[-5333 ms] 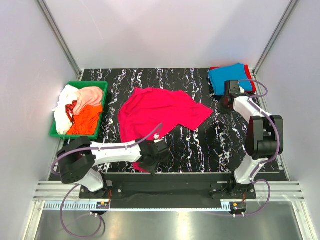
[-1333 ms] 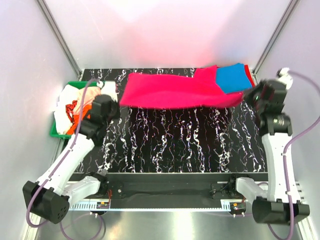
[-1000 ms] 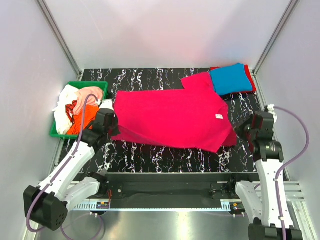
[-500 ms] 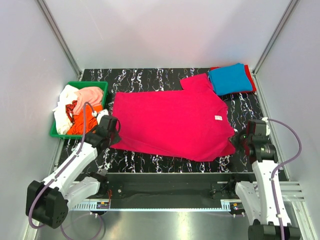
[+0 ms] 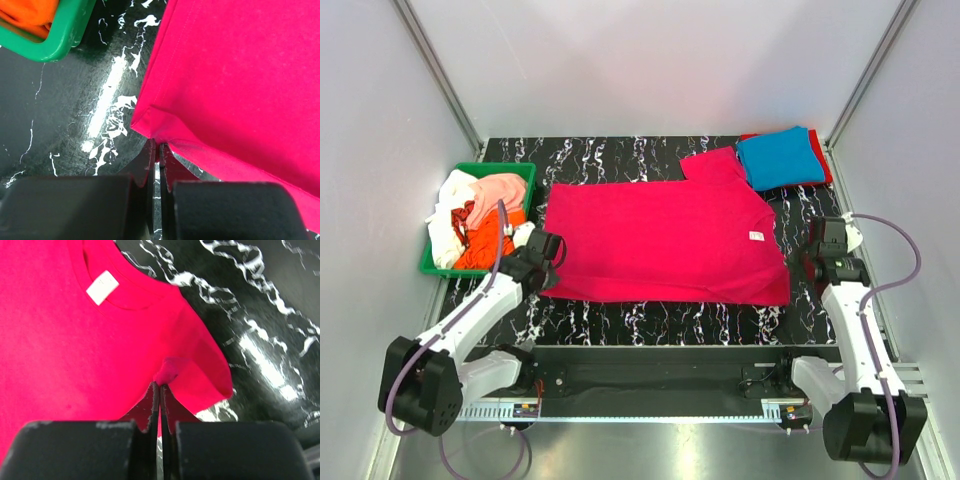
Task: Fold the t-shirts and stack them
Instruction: Fold the tshirt
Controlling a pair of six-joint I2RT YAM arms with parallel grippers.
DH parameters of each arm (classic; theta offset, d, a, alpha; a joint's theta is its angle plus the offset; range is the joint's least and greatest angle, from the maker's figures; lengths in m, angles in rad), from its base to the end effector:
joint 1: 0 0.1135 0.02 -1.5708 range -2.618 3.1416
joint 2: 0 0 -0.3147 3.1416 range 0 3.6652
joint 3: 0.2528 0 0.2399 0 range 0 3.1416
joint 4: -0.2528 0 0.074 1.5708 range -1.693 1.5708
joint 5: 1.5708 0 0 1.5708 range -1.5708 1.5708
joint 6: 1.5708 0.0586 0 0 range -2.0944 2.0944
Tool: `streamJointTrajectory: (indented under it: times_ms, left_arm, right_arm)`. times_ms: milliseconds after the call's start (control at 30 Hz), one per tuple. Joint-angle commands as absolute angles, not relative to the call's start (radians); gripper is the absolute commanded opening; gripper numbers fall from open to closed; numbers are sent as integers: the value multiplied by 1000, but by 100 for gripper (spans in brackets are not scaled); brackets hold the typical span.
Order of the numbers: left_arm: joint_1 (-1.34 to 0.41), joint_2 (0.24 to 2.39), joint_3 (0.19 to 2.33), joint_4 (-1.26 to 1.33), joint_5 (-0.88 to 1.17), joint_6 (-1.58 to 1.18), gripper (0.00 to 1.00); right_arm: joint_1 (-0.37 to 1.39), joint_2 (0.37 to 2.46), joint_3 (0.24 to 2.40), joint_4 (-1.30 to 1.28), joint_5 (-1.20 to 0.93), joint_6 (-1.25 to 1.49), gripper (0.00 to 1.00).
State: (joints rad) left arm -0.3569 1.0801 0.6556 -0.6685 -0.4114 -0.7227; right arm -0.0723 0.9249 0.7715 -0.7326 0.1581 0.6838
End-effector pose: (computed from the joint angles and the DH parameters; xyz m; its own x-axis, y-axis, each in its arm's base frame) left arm 0.1645 -0.0363 0.2367 -0.7219 -0.3778 -0.5798 -0.4394 0.8975 -0.0378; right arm 0.1516 -0.0202 0.2865 -0.4910 0.6611 -0.5674 0.6203 0.7226 0.3051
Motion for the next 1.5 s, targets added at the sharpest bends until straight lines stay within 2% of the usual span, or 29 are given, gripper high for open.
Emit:
streamJointTrajectory:
  times_ms: [0,267,567,1133,1467]
  left_arm:
    - [-351,1115,715,-667,-479,-741,0]
    - [-351,1175,804,-699,-538,-700,0]
    - [-350,1163,795,-739,-600,-698,0]
    - [-351,1460,940,-726,-623,-646,0]
    - [-351,1549,971,-718,-650,-643,0]
  right_arm:
    - [-72,985,842,-629,169,626,0]
    - [-72,1196,988,-597,137,525,0]
    - [-72,1259,1040,-580,110,514,0]
    - [-69,1443,1129,-555,109,492,0]
    - [-69,1529,1177,-515,64,492,3]
